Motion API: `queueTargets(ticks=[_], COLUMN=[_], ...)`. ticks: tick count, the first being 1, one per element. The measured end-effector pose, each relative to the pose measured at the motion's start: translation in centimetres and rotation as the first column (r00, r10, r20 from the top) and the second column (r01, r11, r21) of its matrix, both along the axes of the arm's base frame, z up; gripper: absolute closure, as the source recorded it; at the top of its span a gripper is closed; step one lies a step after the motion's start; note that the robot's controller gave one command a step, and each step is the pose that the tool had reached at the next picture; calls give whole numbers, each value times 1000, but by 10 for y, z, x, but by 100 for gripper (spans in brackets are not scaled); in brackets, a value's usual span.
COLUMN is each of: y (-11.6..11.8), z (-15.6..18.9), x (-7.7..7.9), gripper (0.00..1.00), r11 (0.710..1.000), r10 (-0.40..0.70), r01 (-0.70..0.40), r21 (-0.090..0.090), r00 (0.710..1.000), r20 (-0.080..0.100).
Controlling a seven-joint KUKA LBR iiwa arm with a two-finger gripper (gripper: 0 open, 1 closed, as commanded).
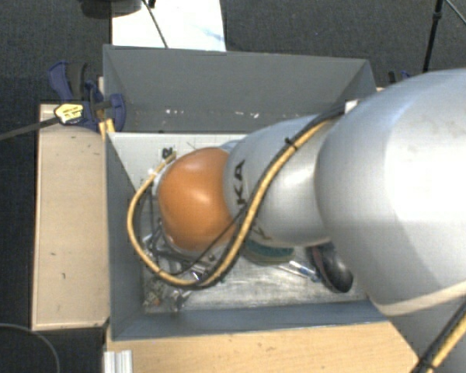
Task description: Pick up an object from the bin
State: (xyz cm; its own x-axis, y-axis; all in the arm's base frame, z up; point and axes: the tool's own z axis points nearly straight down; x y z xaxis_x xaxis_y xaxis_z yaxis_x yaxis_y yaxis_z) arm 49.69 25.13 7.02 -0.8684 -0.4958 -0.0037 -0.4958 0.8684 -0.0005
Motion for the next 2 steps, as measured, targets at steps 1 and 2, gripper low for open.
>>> queueTargets(ticks=[1,2], y=[-1,-37], z=[2,201], x=[1,30], gripper=[100,100], r11=[1000,985], r10=[-8,172], r01=[8,-172], r21=[-1,1], r00=[1000,985], r20=[1,9])
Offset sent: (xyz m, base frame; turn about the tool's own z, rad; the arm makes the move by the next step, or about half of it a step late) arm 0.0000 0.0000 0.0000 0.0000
